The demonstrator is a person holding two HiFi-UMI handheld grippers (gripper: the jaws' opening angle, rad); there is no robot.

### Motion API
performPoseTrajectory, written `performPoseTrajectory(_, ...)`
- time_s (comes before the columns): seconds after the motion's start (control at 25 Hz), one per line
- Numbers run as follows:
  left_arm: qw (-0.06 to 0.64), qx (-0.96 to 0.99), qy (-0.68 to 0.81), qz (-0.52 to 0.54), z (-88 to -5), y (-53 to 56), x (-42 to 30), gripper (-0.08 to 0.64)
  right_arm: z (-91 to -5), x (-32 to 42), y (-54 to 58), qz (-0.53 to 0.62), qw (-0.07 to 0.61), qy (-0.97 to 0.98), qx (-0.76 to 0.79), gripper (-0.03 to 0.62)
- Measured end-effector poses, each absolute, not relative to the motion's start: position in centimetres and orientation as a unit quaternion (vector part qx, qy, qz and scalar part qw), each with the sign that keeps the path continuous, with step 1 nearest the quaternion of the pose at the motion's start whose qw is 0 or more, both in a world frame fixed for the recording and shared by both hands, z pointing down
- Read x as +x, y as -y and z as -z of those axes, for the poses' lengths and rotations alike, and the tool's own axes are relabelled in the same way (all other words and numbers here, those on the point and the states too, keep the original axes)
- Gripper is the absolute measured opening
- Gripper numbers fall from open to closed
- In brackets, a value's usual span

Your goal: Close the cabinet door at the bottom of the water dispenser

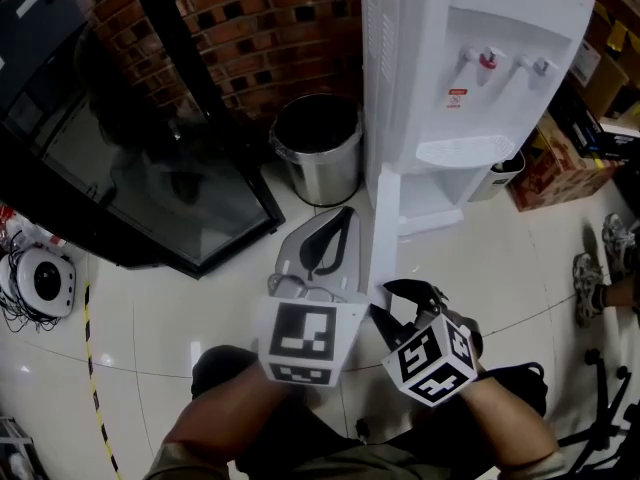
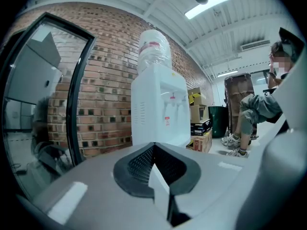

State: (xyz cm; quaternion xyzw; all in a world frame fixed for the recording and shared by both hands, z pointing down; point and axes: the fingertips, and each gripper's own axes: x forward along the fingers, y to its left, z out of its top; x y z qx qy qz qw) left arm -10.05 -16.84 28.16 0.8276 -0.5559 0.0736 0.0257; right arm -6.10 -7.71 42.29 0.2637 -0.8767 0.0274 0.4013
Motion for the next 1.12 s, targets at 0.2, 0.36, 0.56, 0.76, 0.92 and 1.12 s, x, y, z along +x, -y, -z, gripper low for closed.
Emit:
performPoseTrajectory(0.2, 0.021, 0.833, 0.547, -0.081, -28.4, 16.5, -9.0, 0.000, -42.2, -7.4, 7.1, -0.007, 0.395, 0.885, 0.248, 0.170)
performPoseTrajectory(0.36, 0.027, 0.826, 0.557, -0.082, -28.8, 16.8, -9.8, 0.000, -42.6, -7.3, 6.9, -0.007, 0.407, 0.881, 0.241, 0.170)
performPoseTrajectory(0.56, 0.028, 0.829, 0.554, -0.075, -28.4, 17.1, -9.4, 0.000, -42.7, -6.1, 6.9, -0.053, 0.414, 0.877, 0.237, 0.169)
performPoseTrajectory(0.76, 0.028, 0.837, 0.542, -0.070, -28.1, 17.1, -8.2, 0.000, -42.9, -5.2, 6.5, -0.101, 0.408, 0.878, 0.230, 0.126)
performPoseTrajectory(0.92, 0.029, 0.838, 0.541, -0.065, -28.1, 17.3, -7.9, 0.000, -43.0, -4.4, 6.9, -0.132, 0.408, 0.872, 0.239, 0.149)
performPoseTrajectory(1.12, 0.030, 0.838, 0.541, -0.063, -28.0, 17.4, -7.8, 0.000, -43.3, -2.8, 7.4, -0.156, 0.415, 0.864, 0.239, 0.161)
